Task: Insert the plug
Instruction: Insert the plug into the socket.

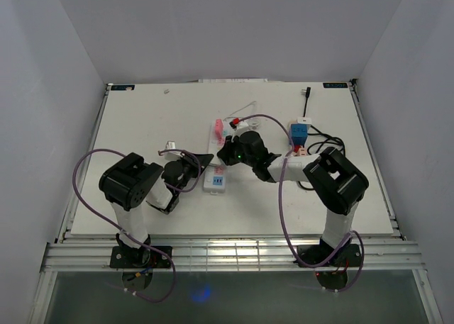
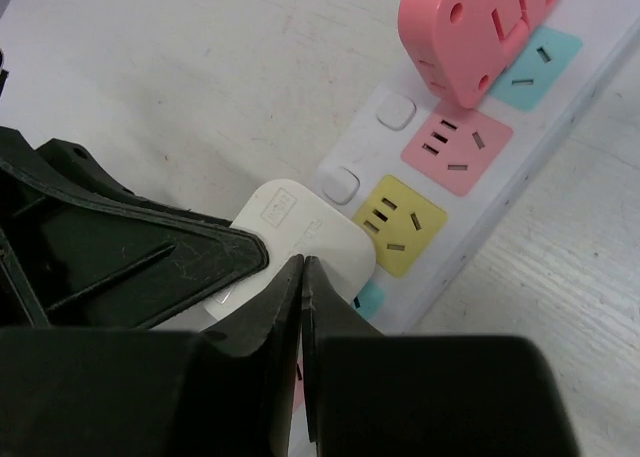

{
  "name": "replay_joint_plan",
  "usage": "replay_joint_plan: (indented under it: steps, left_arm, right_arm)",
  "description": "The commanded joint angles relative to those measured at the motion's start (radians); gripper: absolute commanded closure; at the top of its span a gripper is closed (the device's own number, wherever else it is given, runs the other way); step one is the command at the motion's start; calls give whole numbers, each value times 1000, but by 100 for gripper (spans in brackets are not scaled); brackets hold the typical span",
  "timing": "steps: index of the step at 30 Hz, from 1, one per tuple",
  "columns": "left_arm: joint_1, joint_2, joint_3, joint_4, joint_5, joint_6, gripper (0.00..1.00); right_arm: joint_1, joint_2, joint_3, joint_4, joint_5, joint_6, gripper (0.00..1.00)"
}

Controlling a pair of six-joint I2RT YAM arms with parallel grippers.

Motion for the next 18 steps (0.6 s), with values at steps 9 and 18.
replay_joint_plan:
  steps: [9,18]
  left_arm:
    - [44,133,-48,-224,2,96,100]
    - [47,95,-45,-273,-18,147,92]
  right_arm:
    - [21,-31,10,-116,16,6,92]
    - [18,-119,-16,-105,59,-16,92]
